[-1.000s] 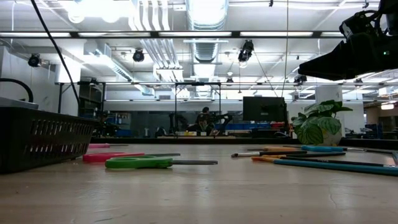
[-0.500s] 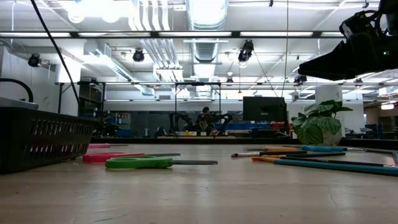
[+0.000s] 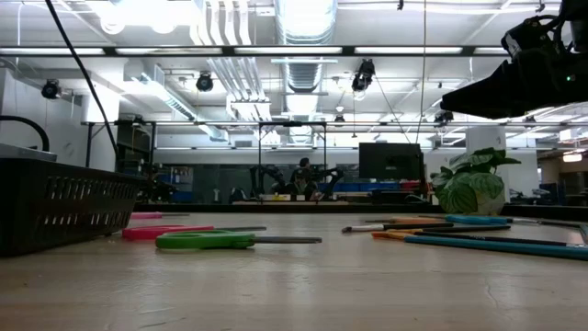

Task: Pick & Place Paint Supplies
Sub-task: Put the silver paint brush into the transparent bin, then put the gold paint brush into the transparent bin

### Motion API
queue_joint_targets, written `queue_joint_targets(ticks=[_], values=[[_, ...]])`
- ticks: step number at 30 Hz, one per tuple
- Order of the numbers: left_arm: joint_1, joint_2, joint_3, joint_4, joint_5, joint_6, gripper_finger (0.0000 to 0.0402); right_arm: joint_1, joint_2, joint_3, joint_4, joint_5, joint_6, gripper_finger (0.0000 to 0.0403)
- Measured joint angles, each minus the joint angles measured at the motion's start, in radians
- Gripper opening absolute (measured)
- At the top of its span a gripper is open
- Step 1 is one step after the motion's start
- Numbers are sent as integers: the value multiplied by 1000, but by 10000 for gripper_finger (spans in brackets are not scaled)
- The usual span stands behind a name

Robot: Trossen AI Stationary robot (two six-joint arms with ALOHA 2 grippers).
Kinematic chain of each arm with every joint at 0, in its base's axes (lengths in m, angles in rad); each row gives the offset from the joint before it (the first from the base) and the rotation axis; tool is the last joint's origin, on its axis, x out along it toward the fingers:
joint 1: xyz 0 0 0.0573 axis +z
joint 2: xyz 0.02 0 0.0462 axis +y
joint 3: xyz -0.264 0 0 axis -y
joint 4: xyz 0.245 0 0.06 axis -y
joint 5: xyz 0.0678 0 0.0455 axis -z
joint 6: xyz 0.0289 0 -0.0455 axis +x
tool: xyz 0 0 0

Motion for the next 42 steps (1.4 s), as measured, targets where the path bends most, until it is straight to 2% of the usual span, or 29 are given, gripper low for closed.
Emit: queue_joint_targets(ticks=[7, 15, 24, 29, 34, 37, 39, 42], values=[[0, 0, 0, 5, -1, 8, 124, 0, 0, 0, 0, 0, 2, 329], [0, 0, 0, 17, -3, 11, 127, 0, 0, 0, 0, 0, 2, 329], [13, -24, 43, 21, -71, 42, 127, 0, 0, 0, 0, 0, 2, 329], [37, -80, 76, 21, -206, 110, 127, 0, 0, 0, 0, 0, 1, 329], [80, -147, 77, 25, -470, 109, 127, 0, 0, 0, 0, 0, 1, 329], [115, -170, 77, 26, -589, 161, 127, 0, 0, 0, 0, 0, 2, 329], [148, -183, 76, 32, -628, 225, 127, 0, 0, 0, 0, 0, 0, 329], [220, -194, 76, 86, -625, 352, 127, 0, 0, 0, 0, 0, 2, 329]])
